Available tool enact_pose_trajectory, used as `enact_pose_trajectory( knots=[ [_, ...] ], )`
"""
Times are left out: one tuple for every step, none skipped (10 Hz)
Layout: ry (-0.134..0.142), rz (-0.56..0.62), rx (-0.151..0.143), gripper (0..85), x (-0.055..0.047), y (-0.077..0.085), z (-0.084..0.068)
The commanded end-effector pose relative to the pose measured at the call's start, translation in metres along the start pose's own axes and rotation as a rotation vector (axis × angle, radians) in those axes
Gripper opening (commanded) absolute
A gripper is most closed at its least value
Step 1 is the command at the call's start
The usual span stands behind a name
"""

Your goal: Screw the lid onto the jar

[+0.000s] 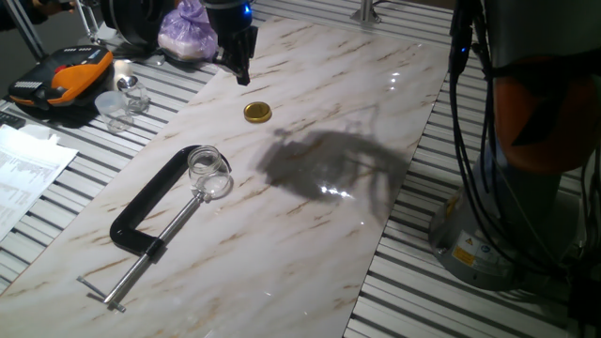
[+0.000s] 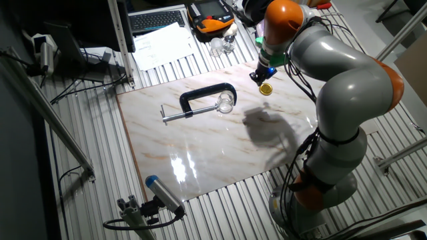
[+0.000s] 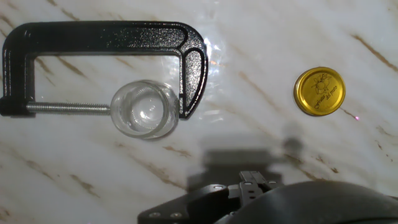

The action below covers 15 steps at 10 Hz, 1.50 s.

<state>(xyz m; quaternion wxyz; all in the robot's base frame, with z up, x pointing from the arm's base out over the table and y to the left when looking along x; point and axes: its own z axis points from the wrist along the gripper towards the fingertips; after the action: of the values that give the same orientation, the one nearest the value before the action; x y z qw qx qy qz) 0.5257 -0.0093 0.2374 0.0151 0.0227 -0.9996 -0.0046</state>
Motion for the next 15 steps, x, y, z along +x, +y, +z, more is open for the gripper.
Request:
enact_pose_trajectory(
  knots=[
    [0.0, -0.004, -0.001, 0.0, -0.003, -0.004, 0.0],
    [-0.003, -0.009, 0.001, 0.0, -0.007, -0.007, 0.002],
    [-0.008, -0.01, 0.001, 0.0, -0.01, -0.01, 0.005],
    [-0.009, -0.012, 0.003, 0.0, -0.013, -0.013, 0.008],
    [-0.011, -0.01, 0.003, 0.0, -0.015, -0.014, 0.01],
    [-0.011, -0.012, 0.004, 0.0, -0.018, -0.016, 0.013],
    [-0.014, -0.018, 0.004, 0.0, -0.02, -0.019, 0.017],
    [-0.014, -0.021, 0.003, 0.0, -0.023, -0.022, 0.019],
    [-0.015, -0.026, 0.003, 0.0, -0.025, -0.025, 0.021],
    [-0.02, -0.027, 0.003, 0.0, -0.027, -0.028, 0.024],
    [-0.023, -0.029, 0.003, 0.0, -0.029, -0.03, 0.028],
    [-0.023, -0.029, 0.0, 0.0, -0.031, -0.032, 0.031],
    [-0.025, -0.026, -0.002, 0.0, -0.032, -0.034, 0.034],
    [-0.025, -0.018, -0.002, 0.0, -0.033, -0.035, 0.036],
    [-0.025, -0.009, -0.005, 0.0, -0.033, -0.037, 0.037]
  ],
)
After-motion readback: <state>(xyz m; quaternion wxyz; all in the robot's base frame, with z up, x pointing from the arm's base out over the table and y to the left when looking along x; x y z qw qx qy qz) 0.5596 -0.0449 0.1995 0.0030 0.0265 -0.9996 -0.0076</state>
